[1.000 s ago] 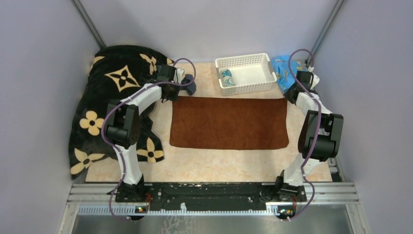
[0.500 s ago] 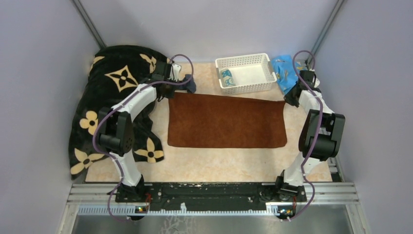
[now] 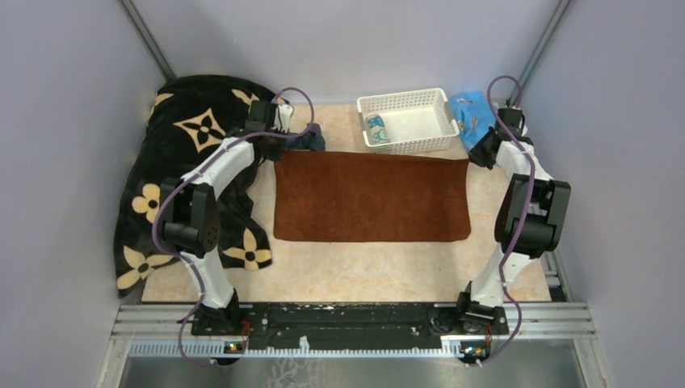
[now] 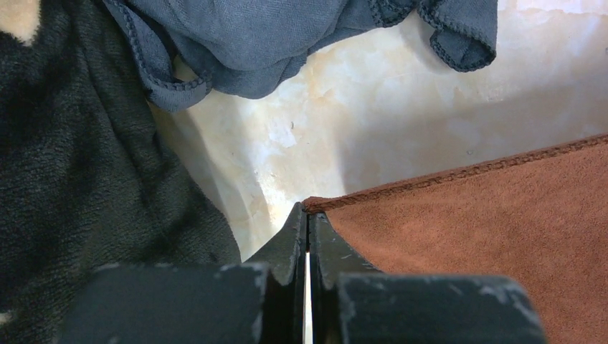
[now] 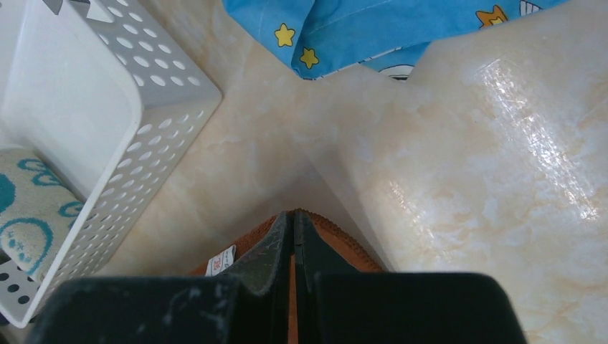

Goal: Roll the towels
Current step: Fold the towel at the center of the board.

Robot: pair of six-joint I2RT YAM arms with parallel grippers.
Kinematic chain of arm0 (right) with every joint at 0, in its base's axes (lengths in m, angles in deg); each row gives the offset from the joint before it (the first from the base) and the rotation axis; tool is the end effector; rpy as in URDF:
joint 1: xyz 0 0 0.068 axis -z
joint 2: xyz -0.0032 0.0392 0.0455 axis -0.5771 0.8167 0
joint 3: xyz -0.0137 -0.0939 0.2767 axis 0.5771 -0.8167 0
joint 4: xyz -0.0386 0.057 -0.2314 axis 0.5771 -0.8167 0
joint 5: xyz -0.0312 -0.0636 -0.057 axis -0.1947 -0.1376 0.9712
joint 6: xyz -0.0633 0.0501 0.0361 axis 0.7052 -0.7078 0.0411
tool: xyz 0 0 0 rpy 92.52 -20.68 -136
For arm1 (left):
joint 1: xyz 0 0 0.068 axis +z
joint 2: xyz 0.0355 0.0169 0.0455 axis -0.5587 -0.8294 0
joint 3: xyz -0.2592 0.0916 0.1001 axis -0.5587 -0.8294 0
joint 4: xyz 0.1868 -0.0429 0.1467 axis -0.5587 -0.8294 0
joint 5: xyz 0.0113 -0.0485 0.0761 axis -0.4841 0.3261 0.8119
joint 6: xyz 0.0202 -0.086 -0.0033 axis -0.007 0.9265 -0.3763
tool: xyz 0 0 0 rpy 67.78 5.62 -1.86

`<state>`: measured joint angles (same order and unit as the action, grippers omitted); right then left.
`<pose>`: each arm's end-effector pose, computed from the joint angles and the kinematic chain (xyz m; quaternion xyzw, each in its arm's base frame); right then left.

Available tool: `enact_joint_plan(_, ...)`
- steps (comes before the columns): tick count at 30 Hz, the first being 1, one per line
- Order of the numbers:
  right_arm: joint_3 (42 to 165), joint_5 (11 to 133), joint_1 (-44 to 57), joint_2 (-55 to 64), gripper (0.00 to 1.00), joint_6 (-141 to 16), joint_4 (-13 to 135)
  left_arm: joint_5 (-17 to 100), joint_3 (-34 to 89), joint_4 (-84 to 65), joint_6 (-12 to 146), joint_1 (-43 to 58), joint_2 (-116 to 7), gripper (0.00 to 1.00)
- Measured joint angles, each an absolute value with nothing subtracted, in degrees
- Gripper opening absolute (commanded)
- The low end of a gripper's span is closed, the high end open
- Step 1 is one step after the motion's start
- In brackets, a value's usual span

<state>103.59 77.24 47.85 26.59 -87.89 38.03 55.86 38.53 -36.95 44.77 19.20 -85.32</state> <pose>0.3979 -0.0850 0.2207 0.3516 0.8749 0.0794 0.3235 0.4171 -0.1015 0.2438 0.1846 0.9141 0.0351 0.3593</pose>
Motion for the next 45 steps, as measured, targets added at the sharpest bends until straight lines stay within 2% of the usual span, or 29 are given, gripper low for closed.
enact_joint_plan(26, 110.65, 72.98, 48.55, 28.03, 0.00, -88.57, 37.13, 54.24, 42.57, -34.99, 43.48, 20.40, -86.52, 0.00)
enact_joint_plan(37, 95.24, 74.99, 49.16, 20.89, 0.00, -90.14, 35.47, 53.89, 34.97, -36.73, 46.83, 20.69, -82.96, 0.00)
enact_joint_plan(45, 87.42, 77.59, 50.69, 10.29, 0.00, -92.42, 35.58, 52.98, 25.50, -37.59, 52.05, 20.67, -73.43, 0.00)
